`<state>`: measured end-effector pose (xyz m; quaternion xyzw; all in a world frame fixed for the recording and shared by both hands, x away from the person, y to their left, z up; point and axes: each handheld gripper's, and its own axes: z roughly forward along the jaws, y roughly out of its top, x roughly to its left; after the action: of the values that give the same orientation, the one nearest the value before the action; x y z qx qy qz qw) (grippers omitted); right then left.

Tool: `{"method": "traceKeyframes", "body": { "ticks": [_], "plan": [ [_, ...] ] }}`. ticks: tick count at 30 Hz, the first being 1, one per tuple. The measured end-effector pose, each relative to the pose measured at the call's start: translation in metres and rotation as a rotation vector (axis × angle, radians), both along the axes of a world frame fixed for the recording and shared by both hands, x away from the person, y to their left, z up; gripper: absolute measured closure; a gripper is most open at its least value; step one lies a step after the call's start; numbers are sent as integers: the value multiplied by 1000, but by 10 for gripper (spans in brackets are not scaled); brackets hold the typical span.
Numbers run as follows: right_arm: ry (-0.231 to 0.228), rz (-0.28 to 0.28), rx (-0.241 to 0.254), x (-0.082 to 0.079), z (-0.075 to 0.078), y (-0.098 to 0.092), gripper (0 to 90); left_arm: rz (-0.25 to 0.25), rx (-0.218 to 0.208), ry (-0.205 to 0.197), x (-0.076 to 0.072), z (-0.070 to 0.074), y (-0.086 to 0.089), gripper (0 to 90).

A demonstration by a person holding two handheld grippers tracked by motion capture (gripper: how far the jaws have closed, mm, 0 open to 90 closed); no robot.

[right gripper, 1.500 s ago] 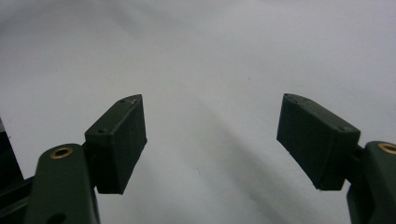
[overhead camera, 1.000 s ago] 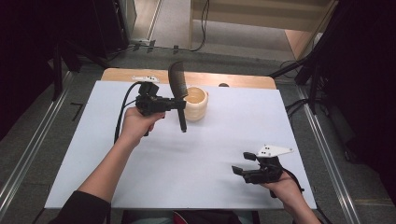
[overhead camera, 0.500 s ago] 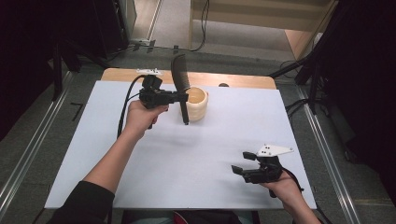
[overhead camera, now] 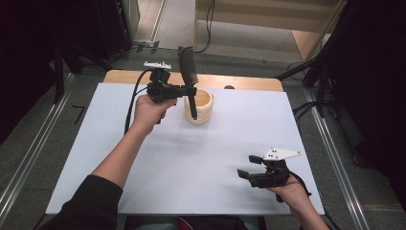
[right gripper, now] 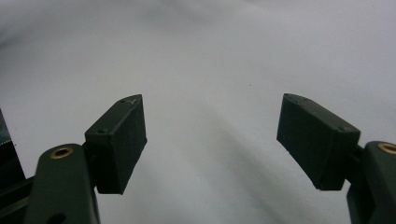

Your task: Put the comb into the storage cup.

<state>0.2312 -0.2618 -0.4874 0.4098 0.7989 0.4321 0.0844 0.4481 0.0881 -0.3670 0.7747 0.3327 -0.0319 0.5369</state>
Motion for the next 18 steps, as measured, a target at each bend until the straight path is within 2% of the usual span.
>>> {"method": "traceKeyframes", "body": {
  "ticks": [4,7,10,18],
  "plan": [
    [1,0,-3,0,0,0,222,20,-1,-6,5,2,0,732],
    [3,-1,1,1,0,0,222,35,-31,-6,9,4,0,733],
    [1,1,5,1,1,0,222,50,-18,-14,14,3,-2,733],
    [-1,2,9,1,2,0,222,93,-37,-12,25,3,-3,733]
  ]
}}
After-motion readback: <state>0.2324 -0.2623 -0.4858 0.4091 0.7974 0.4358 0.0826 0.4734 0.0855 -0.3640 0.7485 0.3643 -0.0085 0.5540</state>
